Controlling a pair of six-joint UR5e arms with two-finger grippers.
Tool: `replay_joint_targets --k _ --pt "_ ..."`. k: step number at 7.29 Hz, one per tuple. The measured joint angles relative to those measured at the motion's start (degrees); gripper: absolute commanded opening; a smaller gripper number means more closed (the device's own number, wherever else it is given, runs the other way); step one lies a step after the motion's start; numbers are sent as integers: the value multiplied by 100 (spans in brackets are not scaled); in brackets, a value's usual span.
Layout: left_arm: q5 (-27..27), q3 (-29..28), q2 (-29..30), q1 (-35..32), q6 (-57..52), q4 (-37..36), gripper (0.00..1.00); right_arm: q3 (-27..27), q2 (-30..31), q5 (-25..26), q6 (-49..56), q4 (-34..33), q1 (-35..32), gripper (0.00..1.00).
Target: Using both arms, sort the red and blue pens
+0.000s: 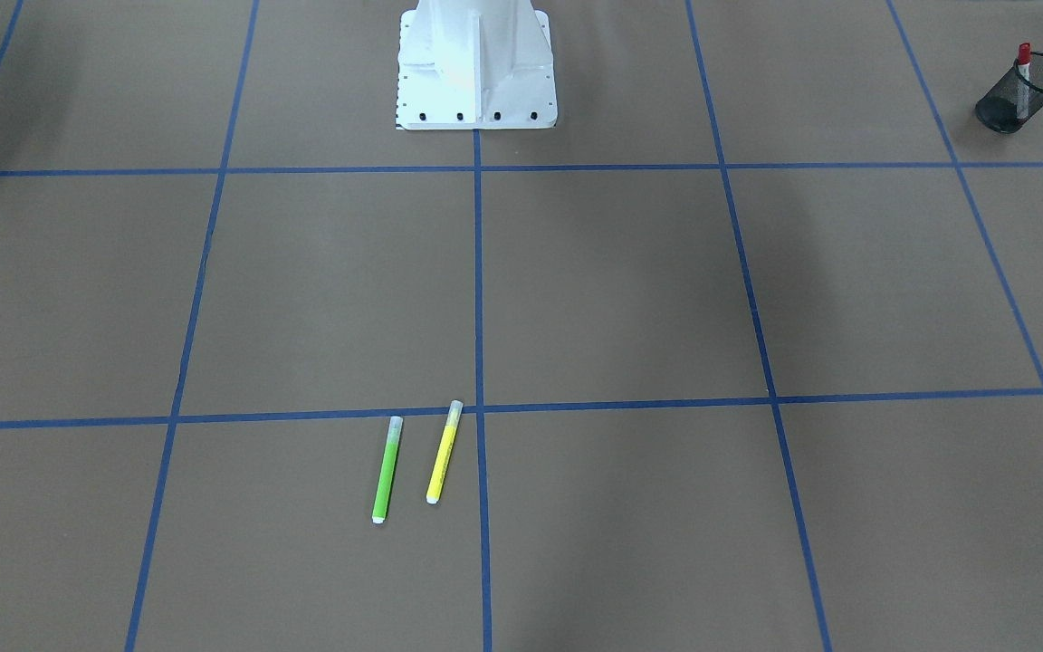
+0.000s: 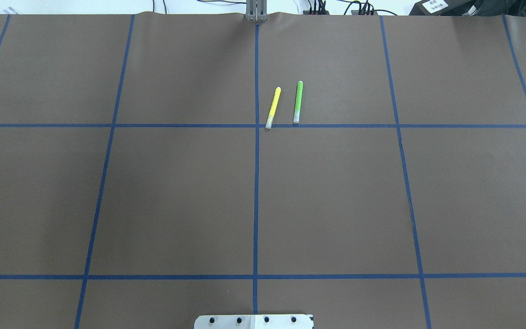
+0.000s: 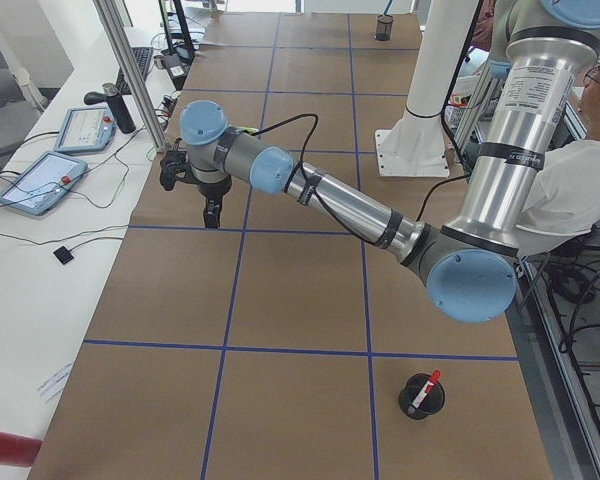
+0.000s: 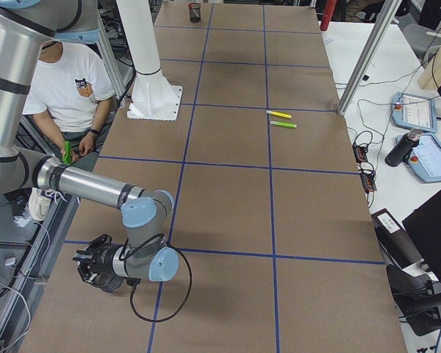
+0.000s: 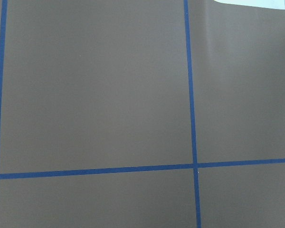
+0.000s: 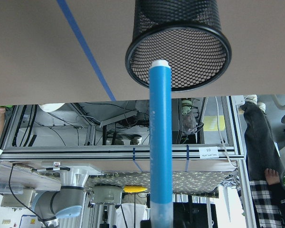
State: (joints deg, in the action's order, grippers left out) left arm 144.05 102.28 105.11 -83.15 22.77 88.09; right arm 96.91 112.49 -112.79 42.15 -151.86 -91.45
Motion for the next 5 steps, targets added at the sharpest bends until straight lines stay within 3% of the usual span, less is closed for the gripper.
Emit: replay_joint_targets --k 2,3,4,5 --pt "0 49 -8 4 10 0 100 -342 -16 -80 -27 366 3 0" --pt "0 83 -12 5 40 -1 100 -586 -50 -161 -43 651 7 38" --pt "-2 115 -15 3 79 -2 100 -751 -86 -258 -52 813 10 99" --pt "-4 136 -16 3 101 -4 100 -826 -108 -400 -56 884 15 100"
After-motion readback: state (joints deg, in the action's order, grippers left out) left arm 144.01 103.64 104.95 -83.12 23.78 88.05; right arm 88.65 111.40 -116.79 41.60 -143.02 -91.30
